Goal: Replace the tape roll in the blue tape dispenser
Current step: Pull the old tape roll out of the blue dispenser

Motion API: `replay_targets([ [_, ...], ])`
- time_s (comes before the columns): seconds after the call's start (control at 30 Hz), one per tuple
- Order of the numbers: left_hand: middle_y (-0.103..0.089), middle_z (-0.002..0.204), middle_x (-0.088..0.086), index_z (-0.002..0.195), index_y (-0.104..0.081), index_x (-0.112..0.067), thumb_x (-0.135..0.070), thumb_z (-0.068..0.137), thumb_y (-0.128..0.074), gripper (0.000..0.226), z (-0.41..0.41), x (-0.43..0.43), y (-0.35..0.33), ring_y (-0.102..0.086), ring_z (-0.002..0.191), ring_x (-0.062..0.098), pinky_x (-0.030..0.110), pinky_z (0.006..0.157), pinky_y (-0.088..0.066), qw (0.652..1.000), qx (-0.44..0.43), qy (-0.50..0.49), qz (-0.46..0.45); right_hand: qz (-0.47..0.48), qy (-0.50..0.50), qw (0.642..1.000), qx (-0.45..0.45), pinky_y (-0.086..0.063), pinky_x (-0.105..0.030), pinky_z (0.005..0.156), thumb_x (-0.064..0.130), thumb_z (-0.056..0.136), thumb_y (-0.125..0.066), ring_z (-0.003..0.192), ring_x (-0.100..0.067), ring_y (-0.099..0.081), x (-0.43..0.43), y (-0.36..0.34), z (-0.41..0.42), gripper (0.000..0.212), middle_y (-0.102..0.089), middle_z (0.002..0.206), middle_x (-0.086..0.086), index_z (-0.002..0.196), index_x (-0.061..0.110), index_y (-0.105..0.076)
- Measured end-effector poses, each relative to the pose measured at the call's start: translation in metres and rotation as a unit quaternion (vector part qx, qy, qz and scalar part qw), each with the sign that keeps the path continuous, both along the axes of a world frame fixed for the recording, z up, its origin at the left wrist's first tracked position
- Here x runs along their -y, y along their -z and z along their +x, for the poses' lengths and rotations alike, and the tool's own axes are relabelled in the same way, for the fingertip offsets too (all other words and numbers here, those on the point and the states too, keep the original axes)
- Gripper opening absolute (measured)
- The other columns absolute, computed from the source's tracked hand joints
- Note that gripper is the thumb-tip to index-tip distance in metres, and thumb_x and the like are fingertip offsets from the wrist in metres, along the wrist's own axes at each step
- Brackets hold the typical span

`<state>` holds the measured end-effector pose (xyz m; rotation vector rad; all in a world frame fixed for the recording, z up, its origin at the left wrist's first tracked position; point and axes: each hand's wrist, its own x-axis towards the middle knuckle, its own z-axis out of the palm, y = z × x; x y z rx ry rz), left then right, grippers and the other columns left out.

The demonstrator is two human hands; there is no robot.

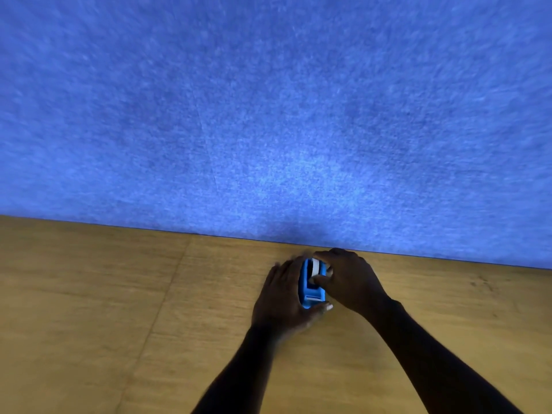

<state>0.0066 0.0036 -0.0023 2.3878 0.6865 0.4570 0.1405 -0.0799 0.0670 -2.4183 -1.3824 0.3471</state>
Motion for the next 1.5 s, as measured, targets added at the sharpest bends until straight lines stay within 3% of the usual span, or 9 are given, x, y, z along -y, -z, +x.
replay_targets([
  [0.77, -0.045, 0.157, -0.007, 0.158, -0.029, -0.021, -0.074, 0.074, -0.063, 0.104, 0.001, -0.002, 0.005, -0.038, 0.146, 0.012, 0.043, 0.124, -0.028, 1.000, -0.009, 0.009, 0.021, -0.006, 0.012, 1.000, 0.010, -0.057, -0.039, 0.079, 0.047, 0.084, -0.062, 0.091, -0.019, -0.069, 0.004, -0.010, -0.005, 0.047, -0.074, 0.096, 0.002, 0.128, 0.037, -0.051],
  [0.93, -0.046, 0.156, -0.006, 0.157, -0.030, -0.021, -0.076, 0.073, -0.061, 0.105, 0.001, -0.002, 0.004, -0.039, 0.145, 0.013, 0.042, 0.122, -0.032, 1.000, -0.015, 0.007, 0.025, 0.004, 0.017, 1.000, 0.009, -0.056, -0.040, 0.083, 0.048, 0.083, -0.061, 0.094, -0.019, -0.069, 0.005, -0.009, -0.007, 0.046, -0.075, 0.102, 0.002, 0.127, 0.035, -0.054],
  [1.03, -0.044, 0.157, -0.006, 0.158, -0.028, -0.021, -0.078, 0.073, -0.061, 0.108, 0.000, -0.001, 0.003, -0.037, 0.147, 0.012, 0.042, 0.125, -0.027, 1.000, -0.010, 0.013, 0.027, 0.031, 0.032, 0.999, -0.005, -0.054, -0.033, 0.084, 0.046, 0.084, -0.062, 0.096, -0.014, -0.068, 0.007, -0.010, -0.009, 0.044, -0.073, 0.108, 0.007, 0.125, 0.034, -0.057],
  [1.17, -0.031, 0.166, -0.004, 0.161, -0.022, -0.016, -0.096, 0.068, -0.041, 0.124, -0.001, 0.000, -0.002, -0.028, 0.153, 0.012, 0.037, 0.128, -0.021, 1.000, -0.021, 0.012, 0.002, 0.089, 0.067, 0.993, -0.032, -0.057, -0.037, 0.075, 0.049, 0.082, -0.062, 0.086, -0.006, -0.069, 0.011, -0.012, -0.013, 0.036, -0.071, 0.106, 0.014, 0.115, 0.037, -0.054],
  [1.23, -0.020, 0.166, -0.009, 0.162, -0.017, -0.016, -0.098, 0.065, -0.028, 0.127, -0.004, 0.001, -0.004, -0.018, 0.153, 0.006, 0.026, 0.126, -0.014, 1.000, -0.021, 0.007, -0.020, 0.126, 0.085, 0.987, -0.058, -0.059, -0.037, 0.072, 0.044, 0.083, -0.065, 0.079, -0.002, -0.069, 0.015, -0.018, -0.015, 0.031, -0.071, 0.103, 0.015, 0.111, 0.034, -0.057],
  [1.3, -0.022, 0.160, -0.012, 0.161, -0.020, -0.014, -0.094, 0.074, -0.028, 0.118, -0.011, 0.001, -0.005, -0.016, 0.147, 0.002, 0.020, 0.120, -0.014, 0.998, 0.015, -0.025, -0.055, 0.171, 0.102, 0.975, -0.101, -0.058, -0.027, 0.073, 0.032, 0.083, -0.070, 0.076, 0.003, -0.069, 0.023, -0.029, -0.016, 0.027, -0.071, 0.095, 0.019, 0.108, 0.031, -0.062],
  [1.4, -0.051, 0.151, 0.003, 0.149, -0.049, -0.008, -0.061, 0.093, -0.042, 0.077, -0.015, 0.000, -0.016, -0.044, 0.141, 0.014, 0.023, 0.115, -0.032, 0.980, 0.115, -0.140, -0.082, 0.218, 0.127, 0.952, -0.175, -0.051, -0.012, 0.070, 0.015, 0.081, -0.073, 0.078, 0.009, -0.066, 0.030, -0.051, -0.018, 0.026, -0.068, 0.080, 0.024, 0.102, 0.027, -0.067],
  [1.5, -0.072, 0.128, 0.004, 0.127, -0.070, -0.012, -0.033, 0.099, -0.054, 0.038, -0.003, 0.004, -0.066, -0.067, 0.121, 0.019, 0.015, 0.096, -0.049, 0.944, 0.187, -0.189, -0.197, 0.236, 0.134, 0.932, -0.241, -0.052, -0.031, 0.069, 0.008, 0.079, -0.069, 0.074, -0.011, -0.066, 0.034, -0.078, -0.018, 0.023, -0.069, 0.078, 0.005, 0.091, 0.027, -0.064],
])
